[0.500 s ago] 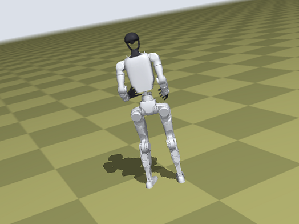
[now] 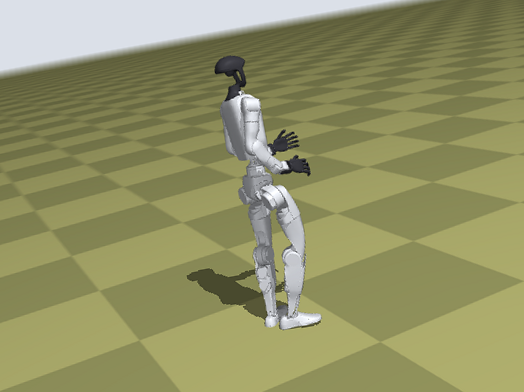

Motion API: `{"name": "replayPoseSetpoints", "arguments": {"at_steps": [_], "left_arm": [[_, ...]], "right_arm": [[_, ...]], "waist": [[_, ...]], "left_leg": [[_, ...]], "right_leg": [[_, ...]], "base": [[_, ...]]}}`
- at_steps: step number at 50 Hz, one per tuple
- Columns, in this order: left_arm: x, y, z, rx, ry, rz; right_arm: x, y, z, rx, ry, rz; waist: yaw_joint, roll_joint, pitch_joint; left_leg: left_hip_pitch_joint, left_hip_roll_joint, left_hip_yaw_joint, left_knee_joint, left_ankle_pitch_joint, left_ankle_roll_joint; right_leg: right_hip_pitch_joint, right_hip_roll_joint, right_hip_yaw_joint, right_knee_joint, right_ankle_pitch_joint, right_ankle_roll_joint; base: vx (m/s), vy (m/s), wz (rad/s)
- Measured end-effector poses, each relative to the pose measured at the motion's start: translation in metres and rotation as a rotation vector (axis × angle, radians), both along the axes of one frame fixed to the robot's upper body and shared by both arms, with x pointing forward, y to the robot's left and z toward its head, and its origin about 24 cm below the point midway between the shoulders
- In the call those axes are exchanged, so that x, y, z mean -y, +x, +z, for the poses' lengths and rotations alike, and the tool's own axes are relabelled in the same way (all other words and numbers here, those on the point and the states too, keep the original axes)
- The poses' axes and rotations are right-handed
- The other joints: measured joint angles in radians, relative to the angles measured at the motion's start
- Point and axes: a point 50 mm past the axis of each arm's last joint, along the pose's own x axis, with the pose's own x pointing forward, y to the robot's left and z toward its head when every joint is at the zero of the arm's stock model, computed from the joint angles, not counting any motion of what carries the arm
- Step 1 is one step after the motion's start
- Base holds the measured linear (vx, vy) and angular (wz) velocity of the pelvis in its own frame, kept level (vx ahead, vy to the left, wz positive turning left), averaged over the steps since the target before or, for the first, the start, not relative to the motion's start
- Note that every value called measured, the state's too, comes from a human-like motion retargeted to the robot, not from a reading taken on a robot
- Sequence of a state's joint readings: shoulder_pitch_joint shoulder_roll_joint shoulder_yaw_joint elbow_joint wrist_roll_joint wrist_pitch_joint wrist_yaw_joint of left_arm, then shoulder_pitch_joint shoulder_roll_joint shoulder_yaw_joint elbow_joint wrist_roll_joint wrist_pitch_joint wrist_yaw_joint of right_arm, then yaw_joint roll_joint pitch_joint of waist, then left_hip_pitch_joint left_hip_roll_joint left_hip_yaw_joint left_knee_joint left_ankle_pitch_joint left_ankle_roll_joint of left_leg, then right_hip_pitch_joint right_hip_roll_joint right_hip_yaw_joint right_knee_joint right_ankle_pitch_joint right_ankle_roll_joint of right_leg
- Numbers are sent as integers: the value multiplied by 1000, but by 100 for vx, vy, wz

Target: Walk run

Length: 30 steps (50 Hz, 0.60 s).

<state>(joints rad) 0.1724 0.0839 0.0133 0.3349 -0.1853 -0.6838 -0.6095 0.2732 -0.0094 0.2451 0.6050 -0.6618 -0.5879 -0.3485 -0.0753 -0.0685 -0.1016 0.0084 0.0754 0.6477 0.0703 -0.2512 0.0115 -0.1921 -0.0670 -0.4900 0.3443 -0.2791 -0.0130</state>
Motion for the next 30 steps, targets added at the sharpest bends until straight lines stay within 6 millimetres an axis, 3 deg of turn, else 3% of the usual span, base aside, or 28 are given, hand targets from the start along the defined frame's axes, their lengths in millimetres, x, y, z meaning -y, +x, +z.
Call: {"name": "replayPoseSetpoints", "arguments": {"at_steps": [3,8,10,13,17,23,26,30], "left_arm": [[2,-3,-5,-25,13,-16],[9,-10,-11,-52,38,-52],[12,-14,-14,-64,27,-39],[8,-21,-20,-97,47,-34],[7,-32,-27,-131,80,-49],[-17,-54,-33,-187,143,15],[-35,-62,-32,-203,200,58],[-55,-68,-27,-201,281,102]], "right_arm": [[2,-5,-2,-6,-10,-16],[17,-5,-7,-23,-26,-98],[20,-2,-5,-5,-33,-106],[24,6,-1,28,-31,-131],[24,19,4,52,13,-173],[11,49,31,182,72,-92],[6,64,47,260,64,-25],[3,66,51,278,25,30]], "waist": [[-18,8,-11],[24,-4,2],[18,-17,16],[5,-52,13],[74,-30,23],[145,-14,24],[170,-2,26],[198,-22,18]], "left_leg": [[42,-25,41,-16,-7,-26],[74,-22,126,46,0,-70],[47,-11,126,147,42,-50],[-68,-3,50,398,78,38],[-290,16,-173,612,66,-116],[-461,20,-153,510,11,-38],[-542,-14,-238,456,-5,-41],[-599,-77,-319,449,5,-9]], "right_leg": [[55,33,63,-89,-60,-25],[80,8,111,-121,-42,-59],[110,-20,128,-145,-49,-54],[144,-82,123,-169,-62,-36],[172,-50,109,-212,-58,-37],[217,-27,89,-261,-76,-21],[246,3,72,-278,-94,-7],[261,-5,73,-241,-121,50]], "base": [[25,-16,-54],[21,-6,-34],[22,-1,-14],[30,-4,28],[31,2,8],[49,4,8],[52,5,13],[64,0,-13]]}}
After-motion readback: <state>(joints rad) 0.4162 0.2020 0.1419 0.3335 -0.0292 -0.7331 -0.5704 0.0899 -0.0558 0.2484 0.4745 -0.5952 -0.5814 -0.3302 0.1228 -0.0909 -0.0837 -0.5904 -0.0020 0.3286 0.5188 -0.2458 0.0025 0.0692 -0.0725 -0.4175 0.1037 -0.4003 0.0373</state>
